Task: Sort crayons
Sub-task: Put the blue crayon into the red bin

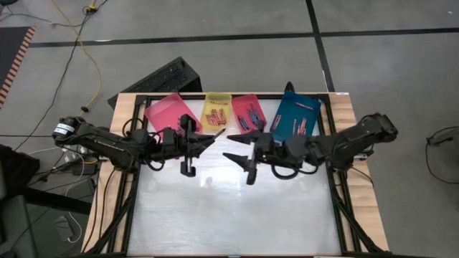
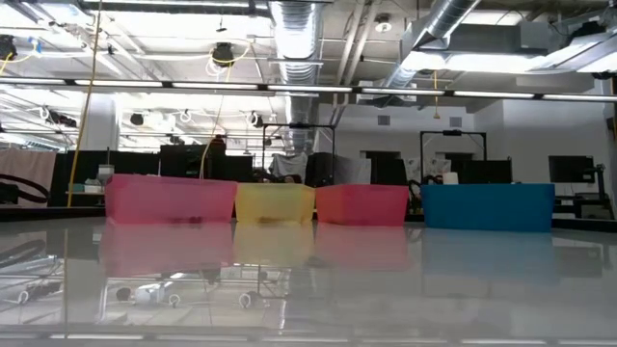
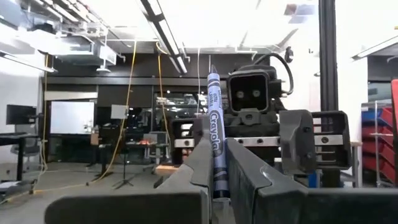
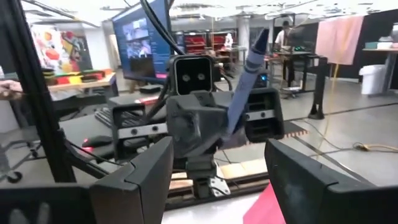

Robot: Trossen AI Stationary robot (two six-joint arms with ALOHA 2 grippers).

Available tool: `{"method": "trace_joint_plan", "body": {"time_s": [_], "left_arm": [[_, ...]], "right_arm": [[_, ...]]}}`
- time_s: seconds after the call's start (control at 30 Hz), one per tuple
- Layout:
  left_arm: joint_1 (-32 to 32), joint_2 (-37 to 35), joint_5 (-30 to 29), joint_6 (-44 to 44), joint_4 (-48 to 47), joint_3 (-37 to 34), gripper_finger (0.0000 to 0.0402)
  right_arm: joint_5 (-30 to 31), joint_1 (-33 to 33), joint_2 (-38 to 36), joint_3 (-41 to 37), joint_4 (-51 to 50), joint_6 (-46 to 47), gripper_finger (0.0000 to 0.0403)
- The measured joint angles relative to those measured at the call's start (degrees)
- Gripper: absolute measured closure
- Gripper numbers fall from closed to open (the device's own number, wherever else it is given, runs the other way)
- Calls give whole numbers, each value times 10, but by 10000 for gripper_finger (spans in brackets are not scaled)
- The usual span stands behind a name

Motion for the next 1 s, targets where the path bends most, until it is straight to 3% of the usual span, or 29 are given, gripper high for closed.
{"method": "trace_joint_plan", "body": {"time_s": [0.3, 0.5, 0.73, 1.0], "left_arm": [[0, 0, 1, 3, -4, 0, 393], [0, 0, 1, 3, -7, 0, 393], [0, 0, 3, 3, -7, 0, 393], [0, 0, 3, 11, -7, 0, 393]], "right_arm": [[-34, -34, 12, 0, 51, -14, 148], [-125, -58, 13, 0, 97, -6, 148], [-144, -78, 15, 0, 96, 16, 149], [-177, -89, 15, 0, 105, 16, 203]]}}
